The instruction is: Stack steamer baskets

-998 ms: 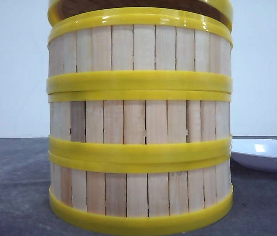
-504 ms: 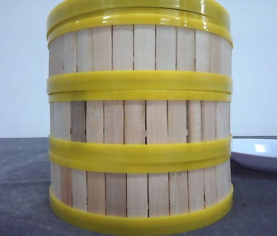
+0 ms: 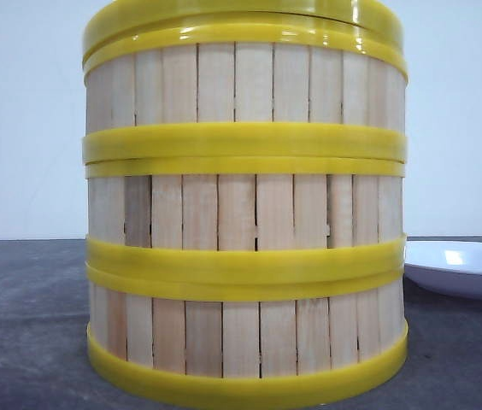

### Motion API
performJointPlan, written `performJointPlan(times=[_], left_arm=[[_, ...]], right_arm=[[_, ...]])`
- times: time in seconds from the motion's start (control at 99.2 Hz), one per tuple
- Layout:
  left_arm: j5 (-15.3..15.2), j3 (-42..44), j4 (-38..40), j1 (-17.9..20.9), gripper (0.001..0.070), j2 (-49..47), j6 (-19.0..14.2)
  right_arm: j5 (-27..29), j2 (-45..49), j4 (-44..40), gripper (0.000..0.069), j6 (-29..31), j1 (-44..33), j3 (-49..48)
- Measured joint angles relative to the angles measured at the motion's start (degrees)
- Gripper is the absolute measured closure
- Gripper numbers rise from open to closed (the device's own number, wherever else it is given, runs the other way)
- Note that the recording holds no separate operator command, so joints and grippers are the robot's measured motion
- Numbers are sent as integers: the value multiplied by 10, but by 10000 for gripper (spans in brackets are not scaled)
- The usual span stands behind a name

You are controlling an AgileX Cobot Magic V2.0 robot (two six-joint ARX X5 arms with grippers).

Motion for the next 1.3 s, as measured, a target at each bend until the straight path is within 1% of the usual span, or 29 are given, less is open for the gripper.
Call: performJointPlan(times=[0.05, 0.101, 0.181, 0.313, 0.373, 0.454, 0.524, 0.746, 0.867, 0.938, 1.028, 1.089, 1.18, 1.301], left_arm=[[0, 0, 0, 0, 399, 0, 0], [0, 0, 0, 0, 399, 0, 0], [0, 0, 0, 0, 399, 0, 0], [0, 0, 0, 0, 399, 0, 0], [0, 0, 0, 0, 399, 0, 0], [0, 0, 0, 0, 399, 0, 0], [0, 0, 2, 0, 399, 0, 0], [0, -1, 28, 0, 399, 0, 0], [0, -22, 40, 0, 399, -3, 0], [5, -47, 51, 0, 399, -11, 0], [28, -87, 82, 0, 399, -30, 0], [43, -110, 98, 0, 399, -44, 0], [59, -125, 98, -1, 399, -56, 0], [60, -125, 96, -1, 399, -56, 0]], right_arm=[[0, 0, 1, 400, 0, 0, 0], [1, -2, 6, 370, 0, 0, 0], [2, -10, 25, 351, 0, 0, 0], [5, -49, 55, 345, -2, 0, 2], [20, -74, 69, 332, -4, 0, 4], [51, -111, 77, 280, -8, 0, 7], [72, -143, 76, 257, -15, 0, 7], [141, -235, 72, 246, -22, 16, 5], [177, -291, 71, 246, -21, 34, -22], [193, -324, 71, 246, -19, 45, -55], [213, -369, 71, 246, -9, 56, -115], [214, -398, 76, 246, 4, 59, -159], [214, -438, 91, 246, 25, 60, -221], [214, -470, 101, 246, 46, 60, -263]])
